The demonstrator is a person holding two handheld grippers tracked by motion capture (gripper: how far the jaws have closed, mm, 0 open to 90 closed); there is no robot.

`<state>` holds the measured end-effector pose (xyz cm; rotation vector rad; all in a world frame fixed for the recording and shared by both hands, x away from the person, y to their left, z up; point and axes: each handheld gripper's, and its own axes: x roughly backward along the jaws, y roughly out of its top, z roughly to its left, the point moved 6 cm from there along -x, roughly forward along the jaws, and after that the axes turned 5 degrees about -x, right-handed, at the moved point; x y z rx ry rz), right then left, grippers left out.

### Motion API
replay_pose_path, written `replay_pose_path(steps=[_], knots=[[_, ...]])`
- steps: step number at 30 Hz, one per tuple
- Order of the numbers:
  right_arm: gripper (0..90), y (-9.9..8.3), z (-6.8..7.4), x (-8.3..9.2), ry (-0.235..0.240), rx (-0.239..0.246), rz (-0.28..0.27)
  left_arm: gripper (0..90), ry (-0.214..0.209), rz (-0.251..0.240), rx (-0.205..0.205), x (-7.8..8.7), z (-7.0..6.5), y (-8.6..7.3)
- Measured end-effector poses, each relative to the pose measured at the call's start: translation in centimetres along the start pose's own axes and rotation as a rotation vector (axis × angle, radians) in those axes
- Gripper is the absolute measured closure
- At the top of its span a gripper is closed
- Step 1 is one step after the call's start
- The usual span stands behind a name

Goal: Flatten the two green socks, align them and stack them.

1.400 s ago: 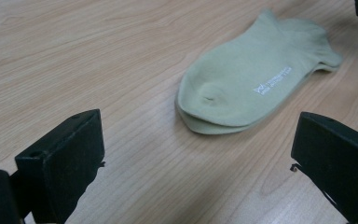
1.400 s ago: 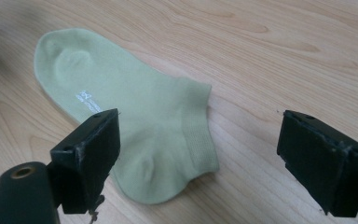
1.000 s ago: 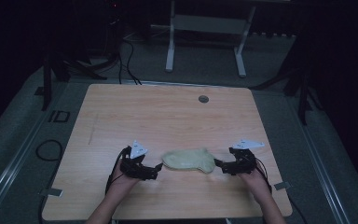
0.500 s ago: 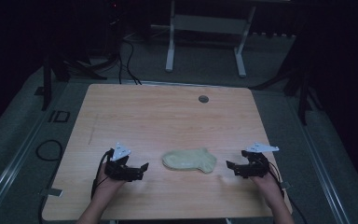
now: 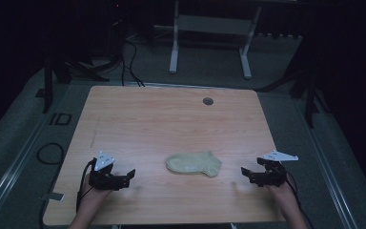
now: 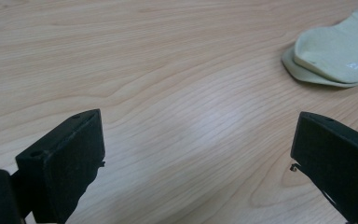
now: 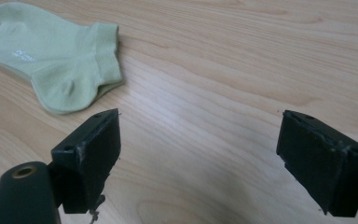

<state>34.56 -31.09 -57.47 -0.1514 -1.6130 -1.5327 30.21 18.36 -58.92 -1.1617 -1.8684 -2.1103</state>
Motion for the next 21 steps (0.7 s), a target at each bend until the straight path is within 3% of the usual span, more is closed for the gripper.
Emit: replay_pose_path(steps=[10,21], knots=[[13.9,-1.8,-1.5,1.4,-0.034,-0.049,-0.009,3.0,0.024,-0.005,0.024,1.8,1.5,-1.6],[14.1,-3.8,-2.2,2.5,-0.076,-0.100,-0.050,3.0,0.063,-0.027,0.051,3.4,2.7,-3.2]])
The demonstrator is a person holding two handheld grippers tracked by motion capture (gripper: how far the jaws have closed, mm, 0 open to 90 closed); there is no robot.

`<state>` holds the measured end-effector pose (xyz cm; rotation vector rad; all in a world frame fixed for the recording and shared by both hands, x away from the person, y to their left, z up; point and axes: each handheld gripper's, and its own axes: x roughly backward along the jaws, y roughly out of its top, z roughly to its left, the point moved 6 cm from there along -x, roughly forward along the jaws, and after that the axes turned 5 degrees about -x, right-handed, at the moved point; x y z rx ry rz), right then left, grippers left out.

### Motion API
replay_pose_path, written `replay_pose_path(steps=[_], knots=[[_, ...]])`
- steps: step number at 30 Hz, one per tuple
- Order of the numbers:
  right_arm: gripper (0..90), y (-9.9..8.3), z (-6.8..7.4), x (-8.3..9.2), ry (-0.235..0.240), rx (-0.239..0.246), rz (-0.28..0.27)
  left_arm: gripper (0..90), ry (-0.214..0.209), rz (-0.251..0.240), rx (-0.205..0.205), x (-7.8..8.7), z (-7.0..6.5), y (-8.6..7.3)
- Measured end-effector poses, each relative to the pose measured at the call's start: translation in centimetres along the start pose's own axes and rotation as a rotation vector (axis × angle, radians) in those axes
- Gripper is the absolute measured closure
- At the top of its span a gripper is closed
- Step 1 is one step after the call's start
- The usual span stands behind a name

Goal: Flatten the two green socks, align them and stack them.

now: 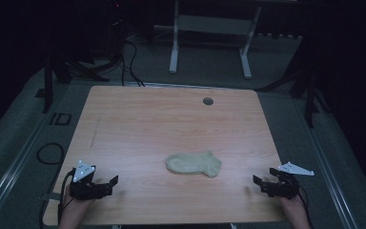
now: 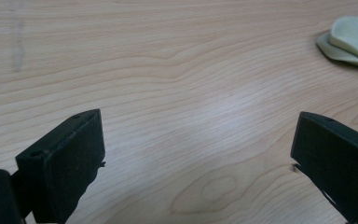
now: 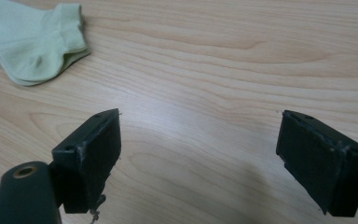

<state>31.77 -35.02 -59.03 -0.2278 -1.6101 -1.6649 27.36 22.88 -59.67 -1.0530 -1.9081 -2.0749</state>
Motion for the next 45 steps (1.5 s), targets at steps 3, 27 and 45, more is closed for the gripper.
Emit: replay_pose_path(steps=[3,27,45], knots=[[14.1,-0.2,-0.1,0.6,-0.021,-0.016,-0.039,3.0,0.017,-0.019,0.010,0.6,0.2,-0.4],[14.1,-1.3,-3.4,3.5,-0.236,-0.126,-0.212,3.0,0.089,-0.135,0.131,4.3,1.6,-2.6],[14.3,-1.7,-4.6,3.6,-0.255,-0.132,-0.230,4.4,0.286,-0.153,0.105,6.0,4.6,-3.6]])
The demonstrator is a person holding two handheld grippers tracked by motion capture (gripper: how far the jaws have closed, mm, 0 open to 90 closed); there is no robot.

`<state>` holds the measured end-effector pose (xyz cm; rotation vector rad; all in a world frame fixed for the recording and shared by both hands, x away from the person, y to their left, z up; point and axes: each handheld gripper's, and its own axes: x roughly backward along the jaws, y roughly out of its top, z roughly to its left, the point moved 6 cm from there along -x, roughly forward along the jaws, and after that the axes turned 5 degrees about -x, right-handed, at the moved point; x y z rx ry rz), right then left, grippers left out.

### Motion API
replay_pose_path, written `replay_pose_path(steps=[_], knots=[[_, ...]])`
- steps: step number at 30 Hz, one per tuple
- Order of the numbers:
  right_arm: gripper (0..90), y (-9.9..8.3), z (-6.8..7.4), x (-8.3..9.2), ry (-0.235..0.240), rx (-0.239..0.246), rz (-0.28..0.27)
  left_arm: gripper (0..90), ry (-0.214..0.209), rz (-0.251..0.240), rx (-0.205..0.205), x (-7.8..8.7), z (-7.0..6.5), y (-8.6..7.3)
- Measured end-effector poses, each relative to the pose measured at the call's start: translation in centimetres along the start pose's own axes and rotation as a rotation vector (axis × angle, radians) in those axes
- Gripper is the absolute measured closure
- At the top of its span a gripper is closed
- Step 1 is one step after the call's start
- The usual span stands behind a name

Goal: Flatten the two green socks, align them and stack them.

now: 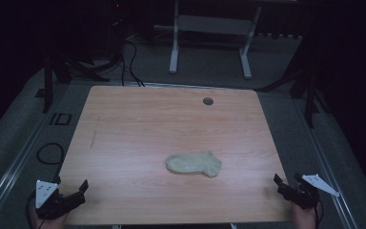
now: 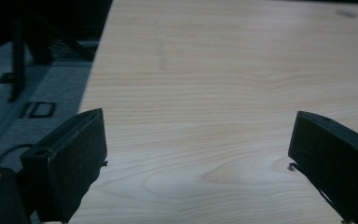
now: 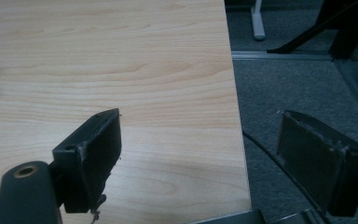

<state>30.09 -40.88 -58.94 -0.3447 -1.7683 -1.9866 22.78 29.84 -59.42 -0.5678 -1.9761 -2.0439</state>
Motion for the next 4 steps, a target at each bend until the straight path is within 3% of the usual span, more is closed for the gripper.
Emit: replay_pose_path(steps=[2,4], knots=[[14.3,0.00,0.00,-0.04,-0.004,0.000,0.000,4.4,-0.021,-0.007,0.014,0.00,0.00,-0.03],[14.3,-0.09,-0.05,-0.11,-0.004,0.004,0.009,4.4,-0.015,-0.007,0.017,0.00,0.05,-0.03]])
